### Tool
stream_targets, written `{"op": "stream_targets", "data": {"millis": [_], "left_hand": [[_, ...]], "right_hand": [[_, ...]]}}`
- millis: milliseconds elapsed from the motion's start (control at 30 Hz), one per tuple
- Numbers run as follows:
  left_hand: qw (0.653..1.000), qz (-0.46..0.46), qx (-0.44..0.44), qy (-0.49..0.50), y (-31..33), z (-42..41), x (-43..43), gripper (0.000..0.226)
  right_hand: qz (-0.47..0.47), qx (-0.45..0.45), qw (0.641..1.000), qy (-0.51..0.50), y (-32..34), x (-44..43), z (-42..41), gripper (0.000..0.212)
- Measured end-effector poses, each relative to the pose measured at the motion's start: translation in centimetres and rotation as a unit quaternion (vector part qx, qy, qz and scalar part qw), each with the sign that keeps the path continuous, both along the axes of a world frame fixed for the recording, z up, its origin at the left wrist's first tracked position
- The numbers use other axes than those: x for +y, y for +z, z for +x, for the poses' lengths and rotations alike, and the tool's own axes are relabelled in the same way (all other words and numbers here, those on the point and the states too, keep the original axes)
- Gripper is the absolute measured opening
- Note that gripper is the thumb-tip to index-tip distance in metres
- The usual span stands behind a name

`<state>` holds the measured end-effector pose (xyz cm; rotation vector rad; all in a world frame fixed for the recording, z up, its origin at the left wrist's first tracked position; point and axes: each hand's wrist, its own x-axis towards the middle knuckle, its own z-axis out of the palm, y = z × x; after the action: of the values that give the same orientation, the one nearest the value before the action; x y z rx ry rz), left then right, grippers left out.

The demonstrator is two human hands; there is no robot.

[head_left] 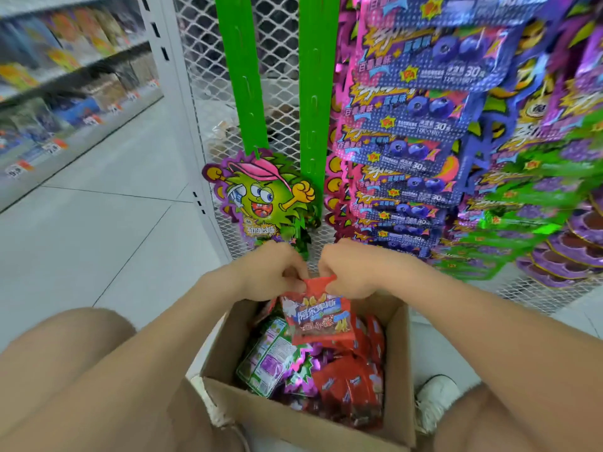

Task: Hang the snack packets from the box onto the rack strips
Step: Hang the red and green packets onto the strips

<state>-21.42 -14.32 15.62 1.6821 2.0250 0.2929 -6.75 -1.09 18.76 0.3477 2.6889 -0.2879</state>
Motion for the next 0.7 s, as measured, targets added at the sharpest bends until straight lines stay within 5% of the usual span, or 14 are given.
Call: {"op": "stream_targets", "data": {"millis": [133, 233, 300, 567, 700], "left_hand": [[0.987, 0.132, 0.028, 0.090, 4.8, 0.8, 0.8, 0.019], [0.901, 0.356, 0.049, 0.243, 6.6, 2.3, 2.7, 0.031], [0.855, 0.421, 0.054, 0.298, 7.2, 3.3, 4.4, 0.043], [0.805, 0.430, 0.054, 0.406, 7.8, 3.3, 9.1, 0.056], [0.830, 0.414, -0.003, 0.373, 8.0, 3.0, 8.8, 0.054]], "right_hand": [[-0.027, 0.073, 0.996, -0.046, 3.0, 0.9, 1.7, 0.031], [-0.004, 0.100, 0.991, -0.084, 3.8, 1.6, 2.5, 0.032], [0.009, 0.109, 0.987, -0.117, 3.9, 1.6, 2.8, 0.031], [0.020, 0.102, 0.987, -0.125, 5.2, 1.2, 3.8, 0.022], [0.021, 0.104, 0.989, -0.104, 5.0, 1.5, 4.0, 0.017]]}}
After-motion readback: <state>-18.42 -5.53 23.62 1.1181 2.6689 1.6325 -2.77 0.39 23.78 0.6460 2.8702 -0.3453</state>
